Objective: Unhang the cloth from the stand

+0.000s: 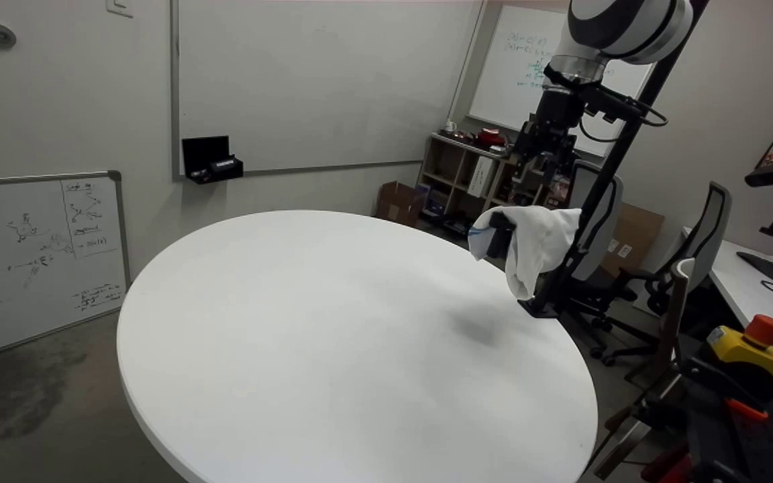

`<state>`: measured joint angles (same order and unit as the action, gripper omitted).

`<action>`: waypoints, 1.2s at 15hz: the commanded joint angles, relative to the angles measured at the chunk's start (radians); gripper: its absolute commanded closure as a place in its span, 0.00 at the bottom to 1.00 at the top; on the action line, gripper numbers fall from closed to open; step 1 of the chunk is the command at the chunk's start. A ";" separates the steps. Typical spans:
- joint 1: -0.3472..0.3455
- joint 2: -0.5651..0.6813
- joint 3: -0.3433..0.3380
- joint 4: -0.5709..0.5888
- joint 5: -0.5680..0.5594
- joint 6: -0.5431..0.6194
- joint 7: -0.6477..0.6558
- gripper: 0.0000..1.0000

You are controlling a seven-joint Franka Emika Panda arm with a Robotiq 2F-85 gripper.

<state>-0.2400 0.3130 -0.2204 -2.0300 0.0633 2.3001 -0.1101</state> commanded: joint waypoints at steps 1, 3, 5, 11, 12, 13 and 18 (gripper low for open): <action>-0.010 0.008 0.017 -0.012 0.022 0.039 0.018 0.00; -0.009 0.013 0.018 -0.018 0.020 0.045 0.026 0.00; -0.009 0.015 0.019 -0.028 0.019 0.050 0.028 0.00; -0.010 0.033 0.021 -0.036 0.020 0.058 0.029 0.00; -0.011 0.038 0.020 -0.036 0.018 0.064 0.030 0.00; -0.011 0.042 0.020 -0.037 0.017 0.068 0.032 0.00; -0.012 0.063 0.017 -0.042 0.011 0.085 0.039 0.06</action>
<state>-0.2428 0.3647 -0.2128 -2.0647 0.0650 2.3533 -0.0905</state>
